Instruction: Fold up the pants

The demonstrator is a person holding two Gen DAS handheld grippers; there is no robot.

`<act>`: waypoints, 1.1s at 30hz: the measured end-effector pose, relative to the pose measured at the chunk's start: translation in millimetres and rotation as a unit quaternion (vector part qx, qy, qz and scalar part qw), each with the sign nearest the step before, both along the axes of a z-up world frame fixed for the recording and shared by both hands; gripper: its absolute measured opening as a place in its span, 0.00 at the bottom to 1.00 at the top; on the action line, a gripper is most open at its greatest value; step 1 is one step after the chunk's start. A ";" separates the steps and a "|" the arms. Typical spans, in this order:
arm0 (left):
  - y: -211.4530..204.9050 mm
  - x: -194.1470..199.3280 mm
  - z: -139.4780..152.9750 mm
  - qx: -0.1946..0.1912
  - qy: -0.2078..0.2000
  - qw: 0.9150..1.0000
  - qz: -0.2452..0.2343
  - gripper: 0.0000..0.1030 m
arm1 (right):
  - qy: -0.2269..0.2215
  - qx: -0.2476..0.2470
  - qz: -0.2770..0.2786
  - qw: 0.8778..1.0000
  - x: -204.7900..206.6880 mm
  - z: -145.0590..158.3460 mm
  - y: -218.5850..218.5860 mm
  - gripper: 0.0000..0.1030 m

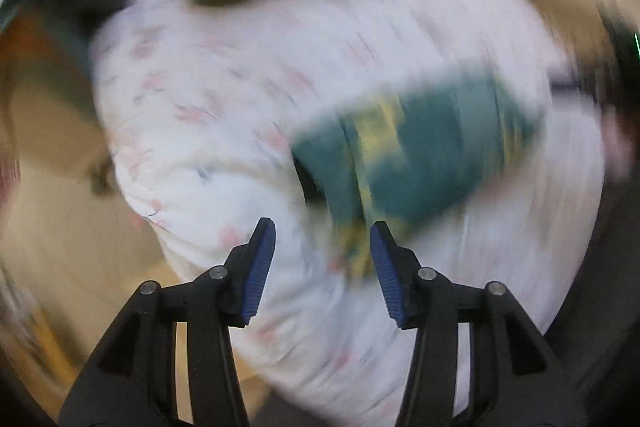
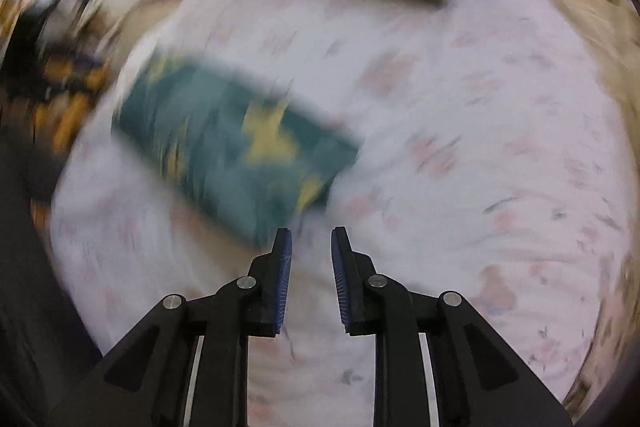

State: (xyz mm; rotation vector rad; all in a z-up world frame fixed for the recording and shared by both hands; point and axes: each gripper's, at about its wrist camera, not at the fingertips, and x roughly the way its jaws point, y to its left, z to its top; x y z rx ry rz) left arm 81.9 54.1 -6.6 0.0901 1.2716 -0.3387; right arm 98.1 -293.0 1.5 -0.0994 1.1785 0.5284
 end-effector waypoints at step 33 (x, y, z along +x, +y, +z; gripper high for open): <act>30.0 -1.7 -65.2 -0.112 0.018 0.936 0.333 0.82 | 0.098 0.206 -0.242 0.943 38.6 -55.0 -29.9 0.47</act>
